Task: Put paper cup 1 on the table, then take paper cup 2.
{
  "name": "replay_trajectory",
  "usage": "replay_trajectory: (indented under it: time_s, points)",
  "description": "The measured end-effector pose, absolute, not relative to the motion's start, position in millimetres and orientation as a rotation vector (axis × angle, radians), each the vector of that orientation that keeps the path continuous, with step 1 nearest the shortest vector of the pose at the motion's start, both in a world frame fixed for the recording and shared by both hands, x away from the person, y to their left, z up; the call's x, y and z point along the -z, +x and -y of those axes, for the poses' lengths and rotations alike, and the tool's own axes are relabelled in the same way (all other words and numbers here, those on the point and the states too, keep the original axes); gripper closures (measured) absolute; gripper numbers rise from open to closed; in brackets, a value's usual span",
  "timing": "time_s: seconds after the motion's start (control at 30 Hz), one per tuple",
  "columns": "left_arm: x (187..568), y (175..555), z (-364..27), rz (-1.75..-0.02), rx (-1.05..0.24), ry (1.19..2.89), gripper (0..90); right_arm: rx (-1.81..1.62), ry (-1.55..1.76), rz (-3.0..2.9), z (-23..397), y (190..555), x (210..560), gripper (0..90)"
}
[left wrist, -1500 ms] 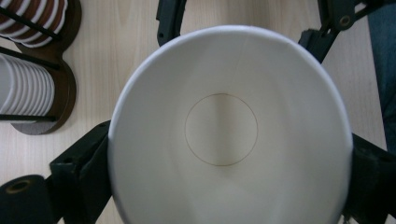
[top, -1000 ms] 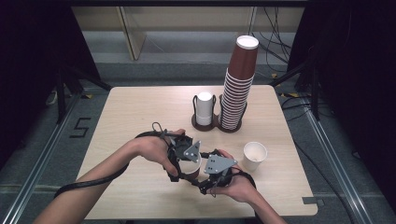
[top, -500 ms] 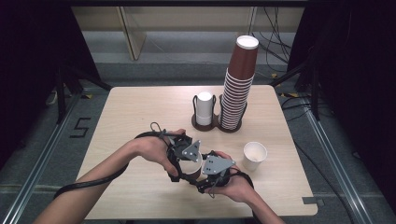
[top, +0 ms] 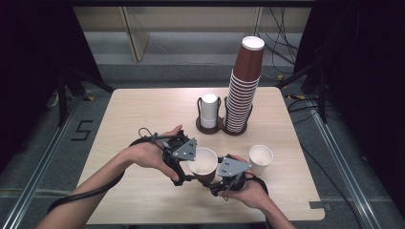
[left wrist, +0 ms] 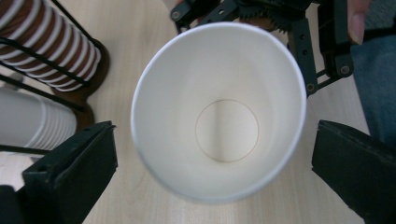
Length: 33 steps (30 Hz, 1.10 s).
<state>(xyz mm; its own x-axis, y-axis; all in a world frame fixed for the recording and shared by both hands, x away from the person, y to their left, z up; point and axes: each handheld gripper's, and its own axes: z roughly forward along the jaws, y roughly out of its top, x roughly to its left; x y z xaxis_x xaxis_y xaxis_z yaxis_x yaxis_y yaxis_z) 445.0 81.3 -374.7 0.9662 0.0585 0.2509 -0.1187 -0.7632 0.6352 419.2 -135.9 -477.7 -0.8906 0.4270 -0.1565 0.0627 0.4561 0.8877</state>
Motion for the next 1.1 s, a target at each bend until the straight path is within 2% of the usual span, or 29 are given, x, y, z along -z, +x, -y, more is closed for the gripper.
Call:
replay_trajectory:
  time_s: [0.47,1.1]
  points:
    - [419.1,435.6,-111.1,-0.264,-0.400,2.181,0.0,-1.431,0.545,-2.264,171.1,416.0,477.2,20.2]
    - [448.7,424.4,-136.2,-0.494,-0.493,1.972,0.0,-1.475,0.641,-2.182,188.0,410.5,469.7,20.1]
